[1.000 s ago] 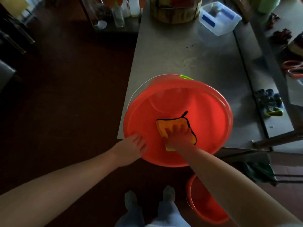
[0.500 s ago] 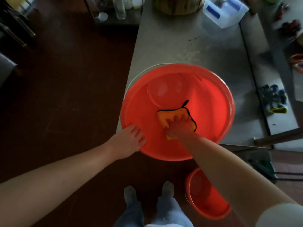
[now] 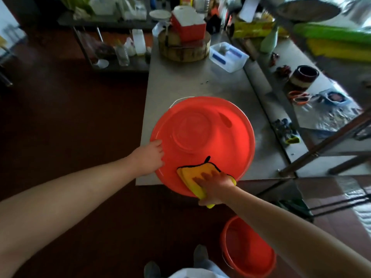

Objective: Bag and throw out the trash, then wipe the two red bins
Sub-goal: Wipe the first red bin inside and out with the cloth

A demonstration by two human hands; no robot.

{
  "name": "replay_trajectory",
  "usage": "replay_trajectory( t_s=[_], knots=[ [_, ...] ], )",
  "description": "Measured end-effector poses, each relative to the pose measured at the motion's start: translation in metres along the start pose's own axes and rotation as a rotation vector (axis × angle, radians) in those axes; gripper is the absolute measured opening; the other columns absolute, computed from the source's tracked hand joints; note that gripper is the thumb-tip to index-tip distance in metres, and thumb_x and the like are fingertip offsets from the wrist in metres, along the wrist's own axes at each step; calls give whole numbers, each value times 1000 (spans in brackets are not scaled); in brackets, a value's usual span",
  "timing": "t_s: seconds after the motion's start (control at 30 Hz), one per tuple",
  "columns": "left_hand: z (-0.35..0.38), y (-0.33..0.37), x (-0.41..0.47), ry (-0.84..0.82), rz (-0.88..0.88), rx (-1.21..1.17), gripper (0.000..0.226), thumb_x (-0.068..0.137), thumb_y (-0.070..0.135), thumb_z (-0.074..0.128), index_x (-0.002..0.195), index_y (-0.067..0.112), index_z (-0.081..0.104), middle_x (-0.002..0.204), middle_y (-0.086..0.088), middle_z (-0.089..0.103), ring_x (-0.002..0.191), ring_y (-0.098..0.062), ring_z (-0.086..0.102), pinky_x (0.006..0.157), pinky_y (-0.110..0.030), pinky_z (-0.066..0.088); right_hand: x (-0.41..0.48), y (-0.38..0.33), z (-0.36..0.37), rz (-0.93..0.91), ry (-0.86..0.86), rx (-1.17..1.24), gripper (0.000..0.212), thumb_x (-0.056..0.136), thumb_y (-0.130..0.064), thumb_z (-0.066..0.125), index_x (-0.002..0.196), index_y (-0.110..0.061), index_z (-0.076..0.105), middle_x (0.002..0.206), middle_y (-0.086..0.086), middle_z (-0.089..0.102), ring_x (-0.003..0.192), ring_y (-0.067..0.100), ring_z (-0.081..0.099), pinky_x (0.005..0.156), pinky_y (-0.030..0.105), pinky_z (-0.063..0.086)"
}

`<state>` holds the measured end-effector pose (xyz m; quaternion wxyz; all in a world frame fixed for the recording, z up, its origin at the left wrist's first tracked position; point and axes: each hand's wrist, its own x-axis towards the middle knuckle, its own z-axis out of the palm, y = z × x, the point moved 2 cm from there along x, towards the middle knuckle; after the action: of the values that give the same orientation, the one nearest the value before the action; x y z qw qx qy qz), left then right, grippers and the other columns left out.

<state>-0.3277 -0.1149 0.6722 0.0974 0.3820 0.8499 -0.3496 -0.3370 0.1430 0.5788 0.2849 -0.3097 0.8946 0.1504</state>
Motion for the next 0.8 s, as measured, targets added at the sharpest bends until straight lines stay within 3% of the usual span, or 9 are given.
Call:
replay_trajectory(
  t_s=[0.07,0.17,0.3,0.4,0.5,0.67,0.8],
  knots=[
    [3,-13,1,-40,-24,9,38,100,11,40,120,27,68,117,-2,66,121,-27,54,124,-53,6,-6,2,-1,12,67,-76,92,77,-62,67,154,-47,19,155,-4,37,138,33,38,108,51,33],
    [-11,-34,-6,96,-53,89,38,99,12,44,116,32,72,112,3,69,123,-24,56,124,-57,3,-12,8,-6,64,119,-179,88,81,-44,71,153,-45,20,149,-2,41,135,36,39,111,56,27],
    [-2,-44,-8,-99,-137,124,34,100,22,51,129,32,64,136,-1,60,142,-31,35,117,-63,-16,-13,4,-15,119,160,-242,80,85,-25,70,151,-34,26,138,5,51,127,42,46,112,64,27],
    [0,-28,-6,-216,-233,129,44,95,30,60,139,27,57,149,-11,49,147,-38,28,115,-70,-10,-10,-4,-22,103,179,-210,75,86,-23,68,150,-33,30,134,5,55,123,42,50,110,62,30],
    [6,11,7,-252,-238,-38,46,95,33,57,140,23,56,144,-12,53,141,-36,37,116,-69,-7,-7,-9,-24,84,210,-166,71,87,-23,65,149,-34,30,131,2,58,118,39,54,107,59,34],
    [7,62,44,-54,-287,-362,62,97,56,48,141,14,51,135,-9,59,130,-33,49,123,-56,6,-6,-4,-20,117,223,-93,79,88,-33,67,152,-36,23,137,0,53,122,35,53,104,51,37],
    [15,70,57,40,-279,-354,50,103,46,39,138,13,54,136,-11,59,126,-35,51,119,-54,17,-9,14,-15,133,191,-89,83,86,-34,70,153,-38,22,142,0,48,127,35,48,107,51,35]
  ],
)
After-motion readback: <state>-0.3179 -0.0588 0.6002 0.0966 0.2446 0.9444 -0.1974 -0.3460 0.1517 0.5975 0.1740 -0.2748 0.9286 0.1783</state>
